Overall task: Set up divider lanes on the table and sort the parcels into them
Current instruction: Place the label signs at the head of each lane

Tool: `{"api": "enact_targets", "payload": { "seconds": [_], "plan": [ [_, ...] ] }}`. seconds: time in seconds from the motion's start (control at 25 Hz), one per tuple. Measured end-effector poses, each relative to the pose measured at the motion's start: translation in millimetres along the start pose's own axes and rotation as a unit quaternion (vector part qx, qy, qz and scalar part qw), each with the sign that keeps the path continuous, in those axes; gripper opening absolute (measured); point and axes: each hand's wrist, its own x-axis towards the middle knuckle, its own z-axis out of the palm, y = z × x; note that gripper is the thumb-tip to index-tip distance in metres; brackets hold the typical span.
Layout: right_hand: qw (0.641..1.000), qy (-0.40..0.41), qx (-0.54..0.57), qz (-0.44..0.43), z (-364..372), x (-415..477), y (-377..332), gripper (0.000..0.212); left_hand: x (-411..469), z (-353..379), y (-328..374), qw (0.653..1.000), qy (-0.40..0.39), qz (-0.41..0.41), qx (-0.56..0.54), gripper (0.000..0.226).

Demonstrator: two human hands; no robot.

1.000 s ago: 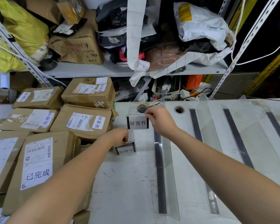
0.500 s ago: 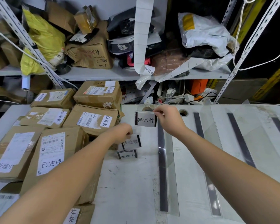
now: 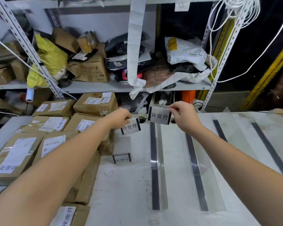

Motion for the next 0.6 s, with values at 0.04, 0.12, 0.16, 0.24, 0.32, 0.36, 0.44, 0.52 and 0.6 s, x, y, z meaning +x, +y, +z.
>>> {"api": "enact_targets", "payload": {
  "seconds": [0.04, 0.12, 0.16, 0.24, 0.32, 0.36, 0.44, 0.52, 0.6],
  "plan": [
    [1.000, 0.002, -0.013, -0.001, -7, -3, 2, 0.016, 3, -4, 6, 1.000, 0.003, 0.006, 0.011, 0.029],
    [1.000, 0.005, -0.020, 0.012, -17, -9, 8, 0.016, 10, -7, 15, 1.000, 0.010, 0.013, 0.025, 0.025],
    [1.000, 0.005, -0.023, 0.020, -20, -12, 11, 0.015, 14, -7, 18, 0.999, 0.013, 0.014, 0.029, 0.019],
    [0.999, 0.002, -0.035, 0.039, -24, -17, 19, 0.015, 27, -4, 20, 0.999, 0.018, 0.020, 0.026, 0.011],
    [0.997, -0.002, -0.036, 0.066, -23, -17, 29, 0.016, 40, 2, 19, 0.999, 0.019, 0.027, 0.018, 0.010],
    [0.996, 0.000, -0.038, 0.078, -22, -14, 33, 0.016, 47, 6, 17, 0.999, 0.021, 0.032, 0.017, 0.011],
    [0.994, 0.006, -0.046, 0.099, -18, -7, 41, 0.015, 65, 17, 11, 0.999, 0.016, 0.043, 0.010, 0.012],
    [0.993, 0.004, -0.050, 0.108, -13, -2, 48, 0.015, 82, 28, 5, 0.999, 0.008, 0.045, 0.001, 0.013],
    [0.991, -0.001, -0.050, 0.122, -9, 7, 55, 0.015, 100, 38, -4, 0.999, -0.001, 0.049, -0.005, 0.010]
  ]
}}
